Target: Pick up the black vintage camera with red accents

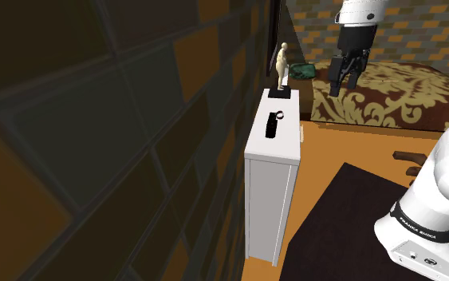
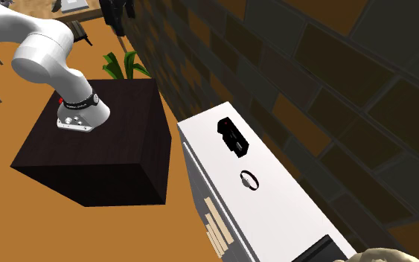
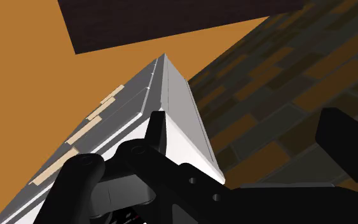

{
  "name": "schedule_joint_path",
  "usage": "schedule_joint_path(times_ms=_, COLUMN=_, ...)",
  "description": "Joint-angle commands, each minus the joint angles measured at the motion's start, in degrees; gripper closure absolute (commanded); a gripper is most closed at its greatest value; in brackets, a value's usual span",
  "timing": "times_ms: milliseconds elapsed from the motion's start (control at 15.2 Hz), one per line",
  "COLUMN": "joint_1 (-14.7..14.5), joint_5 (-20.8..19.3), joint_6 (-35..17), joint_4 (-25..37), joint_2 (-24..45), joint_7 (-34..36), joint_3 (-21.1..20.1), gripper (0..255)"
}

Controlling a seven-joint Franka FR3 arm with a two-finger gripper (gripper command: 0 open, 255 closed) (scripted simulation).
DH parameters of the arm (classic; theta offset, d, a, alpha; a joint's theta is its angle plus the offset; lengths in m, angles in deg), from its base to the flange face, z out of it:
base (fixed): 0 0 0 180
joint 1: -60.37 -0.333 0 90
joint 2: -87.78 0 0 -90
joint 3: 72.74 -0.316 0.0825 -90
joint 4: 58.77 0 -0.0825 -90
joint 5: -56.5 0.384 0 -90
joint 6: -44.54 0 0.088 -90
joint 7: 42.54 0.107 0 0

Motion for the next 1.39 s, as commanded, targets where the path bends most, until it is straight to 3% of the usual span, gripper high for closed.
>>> schedule_joint_path(times_ms=0, joint_1=0.00, joint_5=0.00, joint_6=0.00, joint_4=0.00, joint_2=0.00, joint_7=0.00, joint_3=0.00, gripper=0)
schedule_joint_path(times_ms=660, joint_1=3.27, joint_5=-0.05, joint_6=-18.69, joint_4=0.46, joint_2=18.08, joint_7=9.62, joint_3=-1.35, gripper=0)
schedule_joint_path(times_ms=1320, joint_1=6.31, joint_5=-1.15, joint_6=-32.33, joint_4=8.35, joint_2=38.71, joint_7=18.91, joint_3=-0.82, gripper=0)
